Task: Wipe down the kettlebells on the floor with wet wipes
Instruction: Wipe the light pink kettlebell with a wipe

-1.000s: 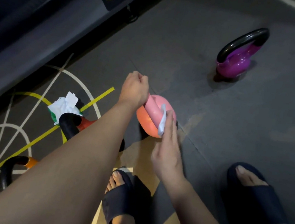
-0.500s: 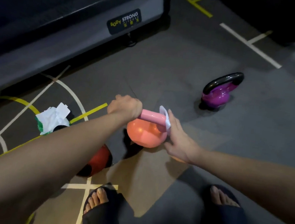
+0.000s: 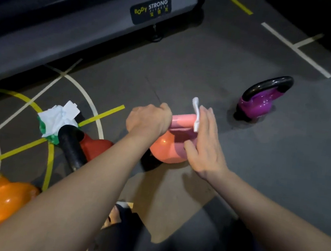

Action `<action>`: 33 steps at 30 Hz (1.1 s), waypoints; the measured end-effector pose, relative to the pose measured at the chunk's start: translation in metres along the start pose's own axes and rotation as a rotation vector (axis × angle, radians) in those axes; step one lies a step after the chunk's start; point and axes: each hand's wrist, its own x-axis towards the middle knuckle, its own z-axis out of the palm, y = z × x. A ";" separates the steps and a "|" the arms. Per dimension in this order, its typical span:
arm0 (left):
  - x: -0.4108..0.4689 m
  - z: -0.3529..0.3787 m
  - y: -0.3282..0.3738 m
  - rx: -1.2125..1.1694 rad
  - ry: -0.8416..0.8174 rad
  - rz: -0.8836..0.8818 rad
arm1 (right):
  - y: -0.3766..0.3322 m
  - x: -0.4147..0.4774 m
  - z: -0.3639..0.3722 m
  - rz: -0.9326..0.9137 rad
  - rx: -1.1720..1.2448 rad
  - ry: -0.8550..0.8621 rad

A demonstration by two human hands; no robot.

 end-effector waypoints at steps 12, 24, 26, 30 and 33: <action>-0.005 0.027 -0.044 -1.001 -0.043 -0.203 | 0.006 -0.004 -0.004 0.028 0.132 0.004; -0.042 0.082 -0.075 -1.429 -0.138 0.167 | 0.020 -0.005 -0.016 0.022 -0.008 -0.036; -0.041 0.087 -0.079 -1.315 -0.102 0.222 | 0.020 0.002 -0.023 0.050 0.018 -0.022; -0.030 0.098 -0.094 -0.911 -0.102 0.225 | -0.001 0.009 -0.016 -0.164 -0.104 -0.011; -0.029 0.100 -0.085 -0.884 -0.083 0.171 | 0.014 0.011 -0.030 -0.137 -0.111 -0.015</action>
